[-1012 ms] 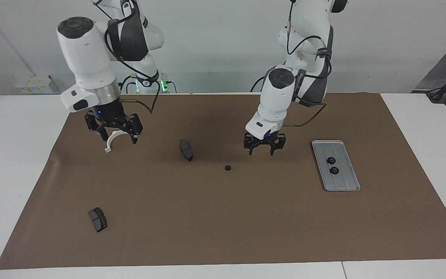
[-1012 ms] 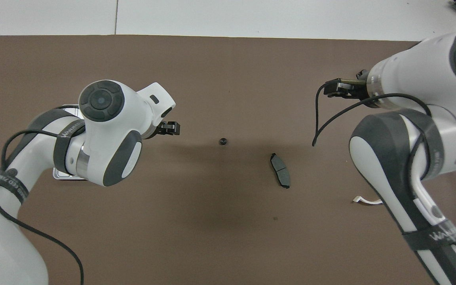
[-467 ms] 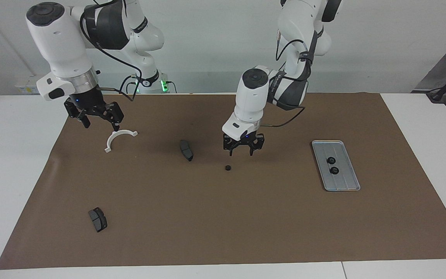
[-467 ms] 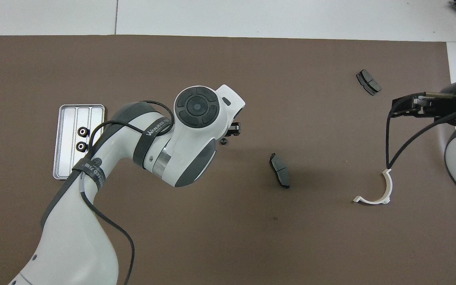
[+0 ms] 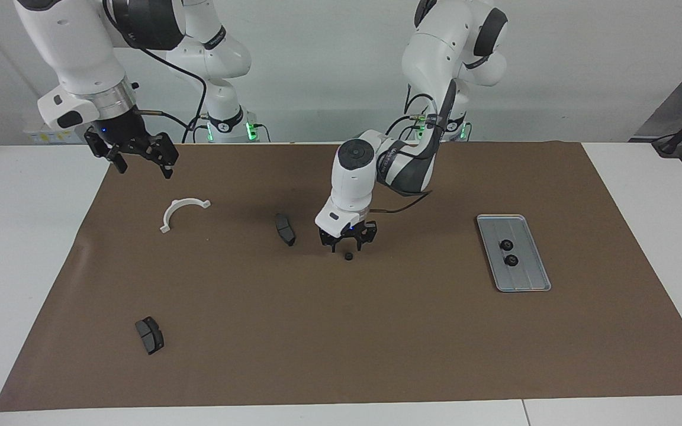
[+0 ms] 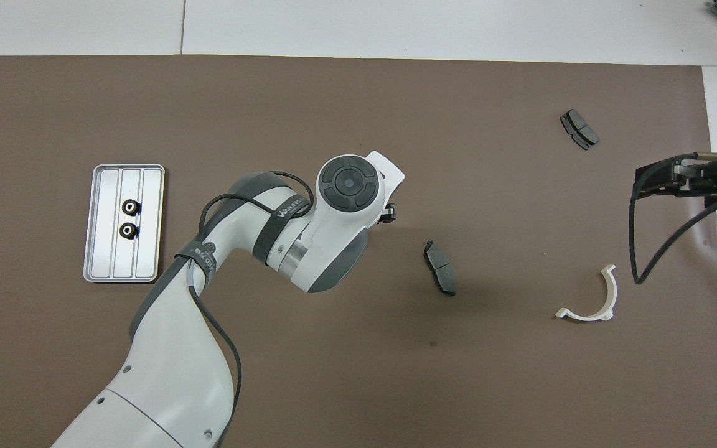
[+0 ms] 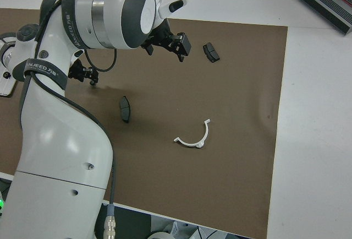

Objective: Pick bearing gear from pile to tray
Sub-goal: 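Grasp the third black bearing at mid-table with the left gripper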

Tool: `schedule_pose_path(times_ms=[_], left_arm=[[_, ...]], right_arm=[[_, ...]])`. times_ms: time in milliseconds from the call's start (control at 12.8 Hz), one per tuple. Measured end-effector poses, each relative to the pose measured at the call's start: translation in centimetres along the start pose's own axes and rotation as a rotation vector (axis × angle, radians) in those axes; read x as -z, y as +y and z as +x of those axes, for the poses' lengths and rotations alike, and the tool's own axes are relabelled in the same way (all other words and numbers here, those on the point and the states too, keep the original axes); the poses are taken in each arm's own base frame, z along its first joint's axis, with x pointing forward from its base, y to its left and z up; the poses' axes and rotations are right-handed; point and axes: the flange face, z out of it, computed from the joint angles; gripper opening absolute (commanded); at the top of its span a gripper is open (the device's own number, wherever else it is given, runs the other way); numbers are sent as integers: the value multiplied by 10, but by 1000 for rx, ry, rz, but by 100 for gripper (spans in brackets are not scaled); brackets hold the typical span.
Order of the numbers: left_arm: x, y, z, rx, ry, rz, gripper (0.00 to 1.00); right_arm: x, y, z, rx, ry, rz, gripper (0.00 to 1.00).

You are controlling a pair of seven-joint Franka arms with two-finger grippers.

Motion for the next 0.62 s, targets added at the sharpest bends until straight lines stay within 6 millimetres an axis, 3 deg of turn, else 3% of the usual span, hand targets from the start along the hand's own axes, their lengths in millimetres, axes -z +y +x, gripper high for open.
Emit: schedule_pose_path(times_ms=[623], left_arm=[[-19,1,-5,0,-8,4,57]], right_arm=[[0,-5,1,42,11,3,100]])
